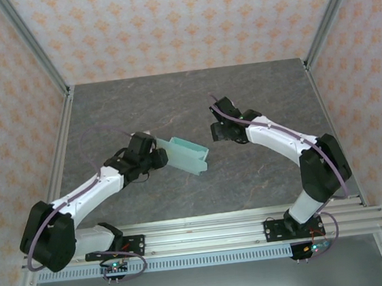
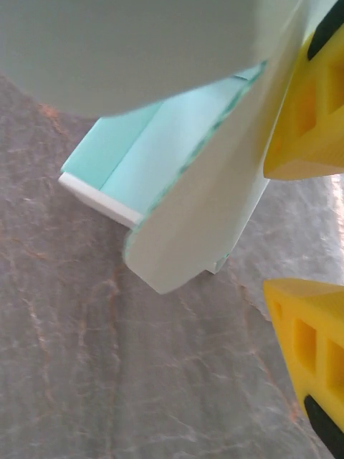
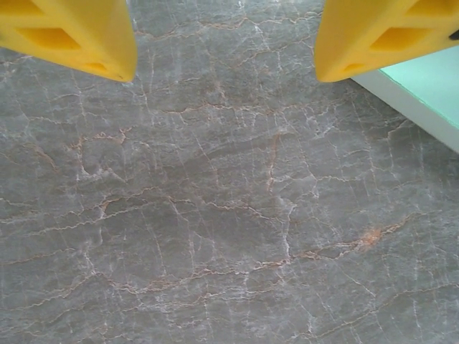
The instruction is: Fold the paper box
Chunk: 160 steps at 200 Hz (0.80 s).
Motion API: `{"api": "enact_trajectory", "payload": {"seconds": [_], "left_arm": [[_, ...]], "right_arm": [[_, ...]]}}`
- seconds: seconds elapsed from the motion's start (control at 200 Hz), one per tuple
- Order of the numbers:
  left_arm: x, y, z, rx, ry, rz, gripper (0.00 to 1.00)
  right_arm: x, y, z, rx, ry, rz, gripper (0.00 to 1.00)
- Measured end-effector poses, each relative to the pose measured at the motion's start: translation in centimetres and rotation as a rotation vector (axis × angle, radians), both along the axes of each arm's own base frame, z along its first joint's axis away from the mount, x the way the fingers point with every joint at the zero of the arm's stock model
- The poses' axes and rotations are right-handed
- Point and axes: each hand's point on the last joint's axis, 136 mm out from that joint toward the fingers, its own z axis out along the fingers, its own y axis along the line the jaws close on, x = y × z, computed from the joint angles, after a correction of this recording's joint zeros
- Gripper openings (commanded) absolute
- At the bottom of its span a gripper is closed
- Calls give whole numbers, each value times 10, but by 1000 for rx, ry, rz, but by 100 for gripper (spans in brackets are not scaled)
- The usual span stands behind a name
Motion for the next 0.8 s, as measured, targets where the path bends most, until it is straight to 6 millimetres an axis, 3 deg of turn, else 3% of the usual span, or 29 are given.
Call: {"api": "enact_trajectory", "payload": {"seconds": [0.27,0.545,0.681,0.801], "left_arm": [[55,-12,16,-1,-59,29,38],[126,-41,21,-32,-82,-13,38],[143,-43,30,-30,-109,-28,39],[145,-23,39,-17,-127,4,42]], "right_arm": [[-4,-18,2,-20,-5,-31,66],[-20,-28,-23,-10,66,-56,65],[-28,-24,-35,30,103,-59,63],[-34,-20,-44,60,121,-53,63]]}}
